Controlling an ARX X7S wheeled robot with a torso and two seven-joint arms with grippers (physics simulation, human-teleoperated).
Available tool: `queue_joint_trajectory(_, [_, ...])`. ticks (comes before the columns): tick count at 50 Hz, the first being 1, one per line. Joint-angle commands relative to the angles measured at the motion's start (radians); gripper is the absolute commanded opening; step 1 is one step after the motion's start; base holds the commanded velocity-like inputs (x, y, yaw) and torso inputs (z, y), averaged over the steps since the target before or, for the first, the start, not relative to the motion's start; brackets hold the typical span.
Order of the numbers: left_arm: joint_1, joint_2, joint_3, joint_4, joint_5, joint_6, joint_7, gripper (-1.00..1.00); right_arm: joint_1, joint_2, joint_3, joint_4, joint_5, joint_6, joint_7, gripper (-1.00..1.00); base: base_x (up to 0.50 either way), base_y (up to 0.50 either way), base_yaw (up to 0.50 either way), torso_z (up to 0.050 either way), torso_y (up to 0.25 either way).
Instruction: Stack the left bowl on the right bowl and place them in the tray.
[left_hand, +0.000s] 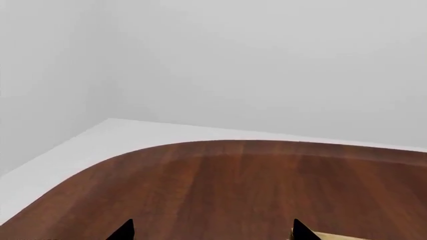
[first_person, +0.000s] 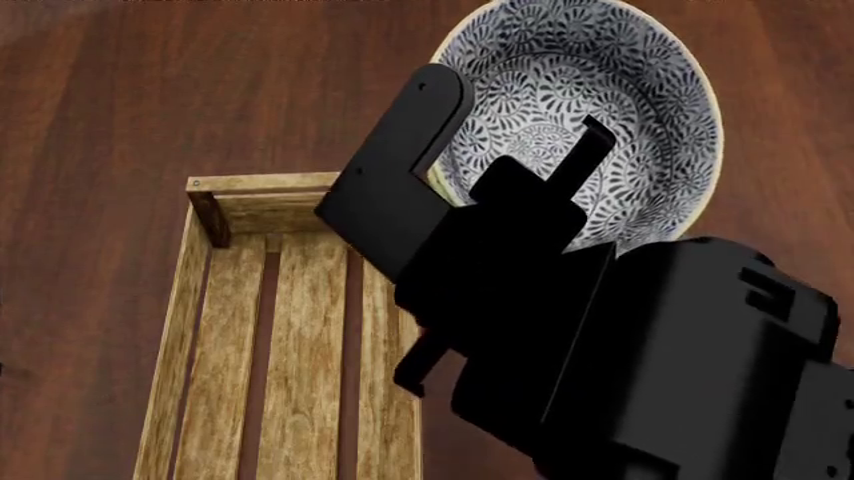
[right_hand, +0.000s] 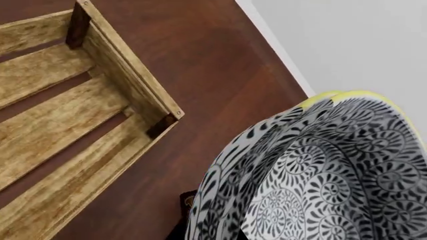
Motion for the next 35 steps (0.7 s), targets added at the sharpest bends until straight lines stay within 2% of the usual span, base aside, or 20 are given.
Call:
queue_joint_trajectory(1, [0.000,-0.002,-0.009,-0.007,-0.008,0.004,0.000,1.00,0.037,-0.063,-0.048,0.050,-0.126,-0.054,-0.090,-1.00,0.00,0.00,0.00,0.000,0.000])
queue_joint_trajectory(35, [0.012,-0.010,-0.032,0.007,-0.032,0.008,-0.006,1.00,0.062,-0.265,-0.182,0.259,-0.264,-0.195,-0.290,-1.00,0.00,0.00,0.00,0.000,0.001])
